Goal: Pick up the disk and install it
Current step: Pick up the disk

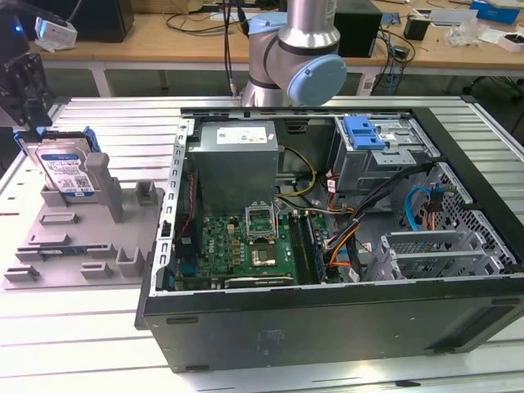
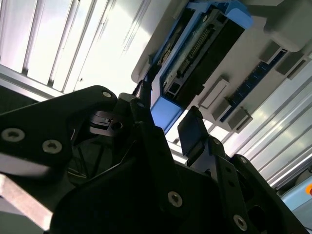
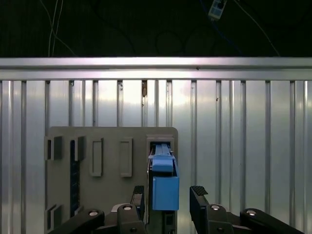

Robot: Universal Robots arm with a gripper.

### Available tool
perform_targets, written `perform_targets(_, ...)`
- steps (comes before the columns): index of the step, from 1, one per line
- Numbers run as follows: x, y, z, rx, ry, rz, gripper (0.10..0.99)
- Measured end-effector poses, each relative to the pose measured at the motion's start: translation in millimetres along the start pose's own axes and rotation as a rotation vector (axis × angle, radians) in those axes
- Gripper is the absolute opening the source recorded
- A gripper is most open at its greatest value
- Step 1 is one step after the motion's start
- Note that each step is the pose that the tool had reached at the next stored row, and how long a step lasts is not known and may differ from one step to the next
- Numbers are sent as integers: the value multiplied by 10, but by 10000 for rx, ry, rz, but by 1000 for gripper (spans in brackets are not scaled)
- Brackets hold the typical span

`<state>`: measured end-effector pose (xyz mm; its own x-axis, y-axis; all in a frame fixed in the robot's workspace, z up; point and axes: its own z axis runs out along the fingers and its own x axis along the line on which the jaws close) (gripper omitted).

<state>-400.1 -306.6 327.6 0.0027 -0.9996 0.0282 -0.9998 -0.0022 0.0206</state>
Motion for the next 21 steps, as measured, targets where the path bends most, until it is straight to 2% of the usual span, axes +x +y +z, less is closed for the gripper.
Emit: perform_targets(21, -4, 6, 127, 38, -4, 139, 498)
